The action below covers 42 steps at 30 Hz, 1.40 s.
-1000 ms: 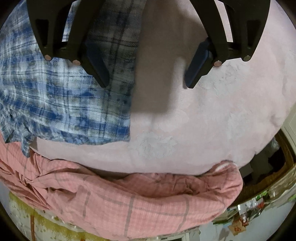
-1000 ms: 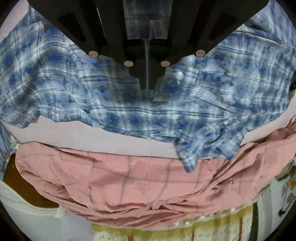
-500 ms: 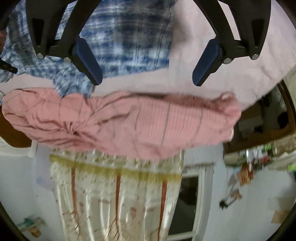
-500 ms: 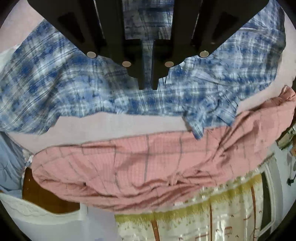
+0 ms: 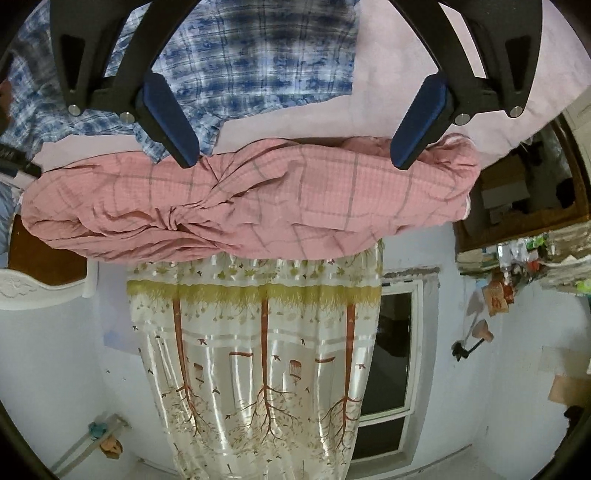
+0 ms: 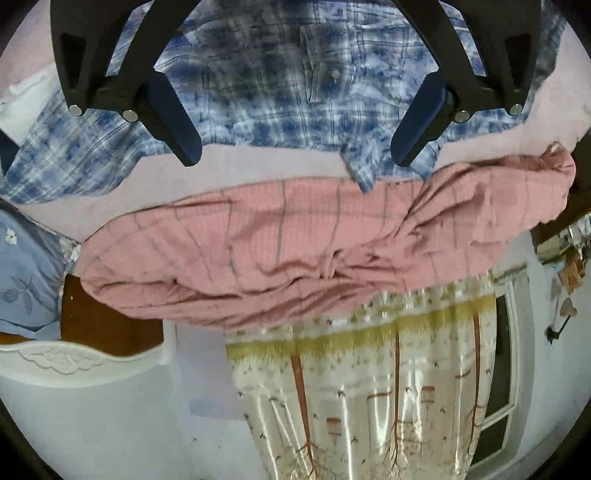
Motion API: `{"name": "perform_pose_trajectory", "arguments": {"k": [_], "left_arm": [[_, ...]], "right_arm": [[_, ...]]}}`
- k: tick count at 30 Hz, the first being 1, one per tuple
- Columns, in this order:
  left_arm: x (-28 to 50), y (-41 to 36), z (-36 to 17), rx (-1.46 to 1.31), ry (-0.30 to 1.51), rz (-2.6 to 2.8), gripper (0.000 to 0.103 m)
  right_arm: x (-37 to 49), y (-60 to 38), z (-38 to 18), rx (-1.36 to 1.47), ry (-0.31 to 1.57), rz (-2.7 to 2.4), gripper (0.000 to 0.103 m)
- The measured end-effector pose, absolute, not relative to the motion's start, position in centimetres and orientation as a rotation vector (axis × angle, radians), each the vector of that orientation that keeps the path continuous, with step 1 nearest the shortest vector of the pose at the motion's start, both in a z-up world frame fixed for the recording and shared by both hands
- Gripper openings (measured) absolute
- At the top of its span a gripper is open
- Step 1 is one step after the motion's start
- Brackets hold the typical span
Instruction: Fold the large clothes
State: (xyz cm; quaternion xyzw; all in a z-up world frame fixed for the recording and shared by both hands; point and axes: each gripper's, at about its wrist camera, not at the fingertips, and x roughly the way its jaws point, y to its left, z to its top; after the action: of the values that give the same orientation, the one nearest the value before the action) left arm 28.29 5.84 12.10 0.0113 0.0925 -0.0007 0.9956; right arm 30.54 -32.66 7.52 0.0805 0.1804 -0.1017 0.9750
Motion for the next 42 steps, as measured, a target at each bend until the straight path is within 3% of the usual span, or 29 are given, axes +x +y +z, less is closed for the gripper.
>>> {"name": "perform_pose_trajectory", "arguments": {"k": [11,17,26,33,36,39,42], "left_arm": [[28.8,5.5,11.1,0.037,0.19,0.048,0.103],[30.1,6.4,9.7,-0.052,0.22,-0.022,0.103],[31.3,2.9,6.5,-0.036,0.264,-0.15,0.103],[31.9,0.7,4.3,0.009,0.311,-0.199,0.103],[31.5,0.6,4.7,-0.015,0.304,-0.233,0.103],[31.5,0.5,4.7,-0.006,0.301,-0.233,0.103],[31.7,0.4,4.6,-0.001,0.311,-0.217,0.103]], "right_arm": [[25.9,-42.8,12.8,0.05,0.369,-0.316,0.103],[22.2,-58.3,11.4,0.499,0.4,-0.389,0.103],[17.9,-71.4,3.1,0.876,0.35,-0.476,0.084],[18.4,-73.3,0.9,0.932,0.304,-0.458,0.068],[18.7,-73.7,0.4,0.907,0.3,-0.497,0.067],[19.4,-74.8,-1.0,0.968,0.331,-0.459,0.057],[19.4,-75.1,-1.7,0.991,0.305,-0.433,0.036]]}}
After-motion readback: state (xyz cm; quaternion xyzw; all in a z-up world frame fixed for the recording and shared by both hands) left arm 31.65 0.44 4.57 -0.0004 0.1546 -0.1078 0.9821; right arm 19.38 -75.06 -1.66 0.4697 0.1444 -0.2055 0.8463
